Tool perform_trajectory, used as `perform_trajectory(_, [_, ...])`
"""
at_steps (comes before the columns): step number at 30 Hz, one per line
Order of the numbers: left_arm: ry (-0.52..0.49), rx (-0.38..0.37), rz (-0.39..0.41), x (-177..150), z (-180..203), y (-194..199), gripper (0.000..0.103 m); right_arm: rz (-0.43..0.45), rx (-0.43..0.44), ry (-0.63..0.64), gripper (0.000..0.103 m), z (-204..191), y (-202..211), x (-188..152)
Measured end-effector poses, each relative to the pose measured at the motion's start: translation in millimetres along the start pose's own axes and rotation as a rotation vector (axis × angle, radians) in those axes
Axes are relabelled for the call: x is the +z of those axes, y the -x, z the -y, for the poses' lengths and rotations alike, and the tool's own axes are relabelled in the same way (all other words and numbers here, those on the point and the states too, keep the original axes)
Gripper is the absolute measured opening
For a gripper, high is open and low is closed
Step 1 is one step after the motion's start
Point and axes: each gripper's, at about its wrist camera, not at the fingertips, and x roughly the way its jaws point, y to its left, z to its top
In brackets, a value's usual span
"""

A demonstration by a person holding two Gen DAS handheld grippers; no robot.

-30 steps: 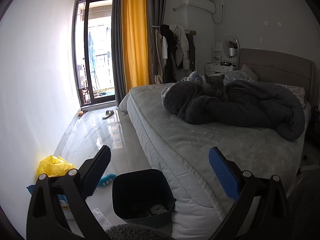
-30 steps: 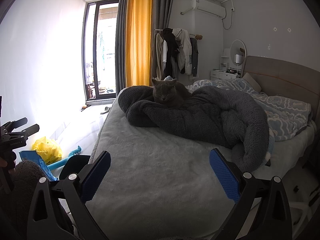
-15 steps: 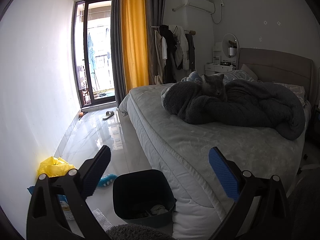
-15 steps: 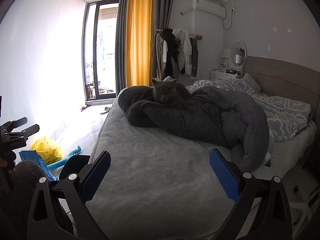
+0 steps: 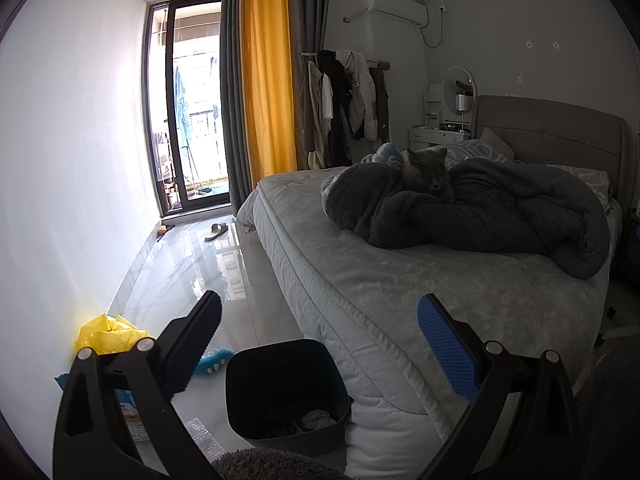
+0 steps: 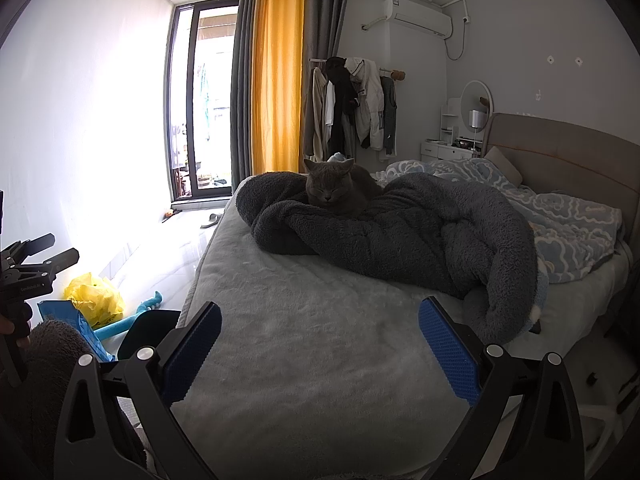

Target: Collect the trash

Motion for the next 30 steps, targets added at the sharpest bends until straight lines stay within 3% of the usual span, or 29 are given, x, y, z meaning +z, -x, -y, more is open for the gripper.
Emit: perform_trajectory(30, [-0.012, 0.002, -0.002, -0.3, 2.6, -0.3, 0.1, 0.0, -0.002, 0.001, 0.1, -1.6, 0.9, 0.1])
